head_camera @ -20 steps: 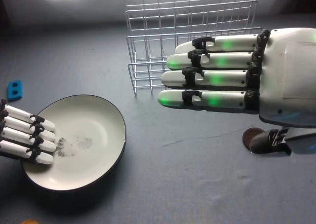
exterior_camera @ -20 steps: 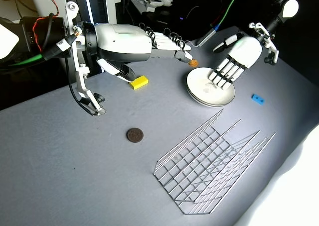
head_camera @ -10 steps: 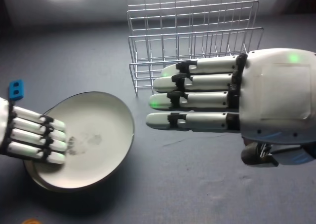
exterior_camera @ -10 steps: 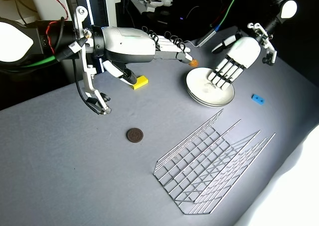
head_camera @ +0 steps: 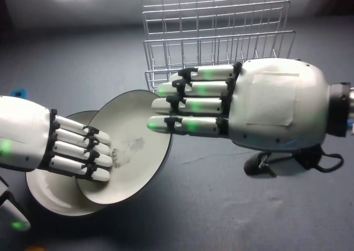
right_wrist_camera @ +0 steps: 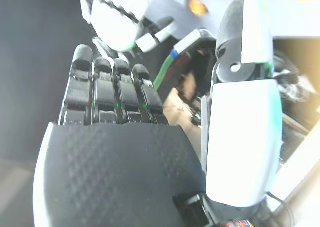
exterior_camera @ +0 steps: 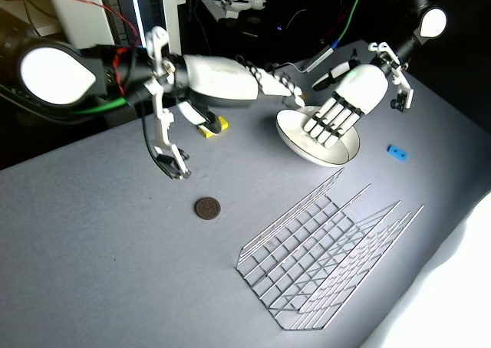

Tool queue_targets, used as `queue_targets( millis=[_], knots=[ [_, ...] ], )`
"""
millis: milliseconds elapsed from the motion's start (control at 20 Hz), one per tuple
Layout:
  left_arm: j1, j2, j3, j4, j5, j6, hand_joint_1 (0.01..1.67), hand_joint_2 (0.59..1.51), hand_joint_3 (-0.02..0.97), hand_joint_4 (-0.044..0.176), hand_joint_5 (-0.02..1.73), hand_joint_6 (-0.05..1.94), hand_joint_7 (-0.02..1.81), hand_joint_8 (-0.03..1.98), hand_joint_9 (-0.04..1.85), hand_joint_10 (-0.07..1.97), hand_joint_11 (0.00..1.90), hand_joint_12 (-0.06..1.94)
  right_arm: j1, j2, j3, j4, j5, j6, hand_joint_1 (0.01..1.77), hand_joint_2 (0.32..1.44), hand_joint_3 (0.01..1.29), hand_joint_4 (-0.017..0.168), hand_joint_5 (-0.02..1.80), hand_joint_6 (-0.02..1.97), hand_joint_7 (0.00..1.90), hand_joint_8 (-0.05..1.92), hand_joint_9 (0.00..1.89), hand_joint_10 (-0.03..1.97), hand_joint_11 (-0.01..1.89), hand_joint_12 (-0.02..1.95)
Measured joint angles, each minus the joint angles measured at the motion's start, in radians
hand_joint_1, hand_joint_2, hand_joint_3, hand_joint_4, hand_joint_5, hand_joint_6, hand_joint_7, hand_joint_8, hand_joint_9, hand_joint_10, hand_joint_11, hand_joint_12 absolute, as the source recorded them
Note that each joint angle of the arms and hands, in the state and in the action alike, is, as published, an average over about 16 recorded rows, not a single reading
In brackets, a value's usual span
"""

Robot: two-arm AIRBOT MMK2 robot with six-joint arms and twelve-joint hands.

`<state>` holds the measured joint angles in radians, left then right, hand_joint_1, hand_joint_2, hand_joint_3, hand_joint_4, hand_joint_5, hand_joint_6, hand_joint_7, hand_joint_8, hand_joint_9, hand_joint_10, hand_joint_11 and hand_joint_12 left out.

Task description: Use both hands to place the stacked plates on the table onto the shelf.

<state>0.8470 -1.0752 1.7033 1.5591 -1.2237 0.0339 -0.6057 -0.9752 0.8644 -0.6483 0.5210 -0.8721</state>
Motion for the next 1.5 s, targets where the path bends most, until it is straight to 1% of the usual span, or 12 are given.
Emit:
queue_targets(
  millis=[150, 350, 600, 800, 1000, 1150, 1350, 1500],
  knots=[
    [-0.019, 0.0, -0.021, 0.007, 0.015, -0.013, 0.02, 1.138, 0.022, -0.003, 0.01, 0.01, -0.01, -0.01, 0.02, 0.01, 0.02, 0.0, 0.004, -0.051, 0.03, 0.044, -0.027, -0.05, 1.1, 0.88, 0.02, 0.004, 0.02, 0.03, 0.02, 0.01, 0.01, 0.0, 0.01, 0.33],
    [-0.031, 0.001, -0.037, 0.011, 0.027, -0.022, 0.02, 1.138, 0.018, -0.002, 0.01, 0.01, -0.01, -0.01, 0.02, 0.01, 0.02, 0.0, 0.009, -0.121, 0.067, 0.09, -0.049, -0.134, 1.12, 0.89, 0.02, 0.004, 0.02, 0.03, 0.02, 0.01, 0.01, 0.0, 0.02, 0.28],
    [-0.034, 0.001, -0.042, 0.012, 0.031, -0.025, 0.02, 1.138, 0.016, -0.002, 0.01, 0.02, -0.01, -0.01, 0.02, 0.01, 0.02, 0.0, 0.012, -0.202, 0.117, 0.116, -0.055, -0.216, 1.15, 0.91, 0.02, 0.004, 0.03, 0.03, 0.02, 0.01, 0.01, 0.0, 0.01, 0.27],
    [-0.034, 0.001, -0.043, 0.013, 0.031, -0.025, 0.02, 1.138, 0.015, -0.002, 0.01, 0.02, -0.01, -0.01, 0.02, 0.01, 0.02, 0.0, 0.011, -0.261, 0.167, 0.134, -0.058, -0.257, 1.18, 0.93, 0.02, 0.004, 0.06, 0.03, 0.04, 0.01, 0.03, 0.0, 0.01, 0.32],
    [-0.034, 0.001, -0.043, 0.012, 0.031, -0.025, 0.02, 1.138, 0.015, -0.002, 0.02, 0.02, -0.01, -0.01, 0.02, 0.01, 0.02, 0.0, 0.007, -0.316, 0.217, 0.154, -0.059, -0.282, 1.19, 0.96, 0.02, 0.004, 0.11, 0.03, 0.08, 0.01, 0.06, 0.01, 0.01, 0.46],
    [-0.033, 0.001, -0.043, 0.012, 0.031, -0.025, 0.02, 1.137, 0.015, -0.002, 0.02, 0.02, -0.01, -0.01, 0.02, 0.01, 0.02, 0.0, 0.004, -0.352, 0.256, 0.173, -0.057, -0.284, 1.2, 0.98, 0.02, 0.004, 0.18, 0.03, 0.16, 0.01, 0.14, 0.03, 0.01, 0.67],
    [-0.033, 0.001, -0.043, 0.012, 0.031, -0.025, 0.02, 1.137, 0.015, -0.002, 0.02, 0.02, -0.01, -0.01, 0.02, 0.01, 0.02, 0.0, 0.002, -0.395, 0.3, 0.201, -0.049, -0.29, 1.22, 1.0, 0.02, 0.004, 0.32, 0.04, 0.32, 0.02, 0.3, 0.06, 0.05, 0.94],
    [-0.033, 0.001, -0.042, 0.012, 0.031, -0.025, 0.02, 1.137, 0.015, -0.002, 0.02, 0.01, -0.01, -0.01, 0.02, 0.01, 0.02, 0.0, -0.001, -0.424, 0.323, 0.215, -0.035, -0.294, 1.22, 1.02, 0.02, 0.003, 0.45, 0.07, 0.47, 0.02, 0.46, 0.1, 0.15, 1.08]
  ],
)
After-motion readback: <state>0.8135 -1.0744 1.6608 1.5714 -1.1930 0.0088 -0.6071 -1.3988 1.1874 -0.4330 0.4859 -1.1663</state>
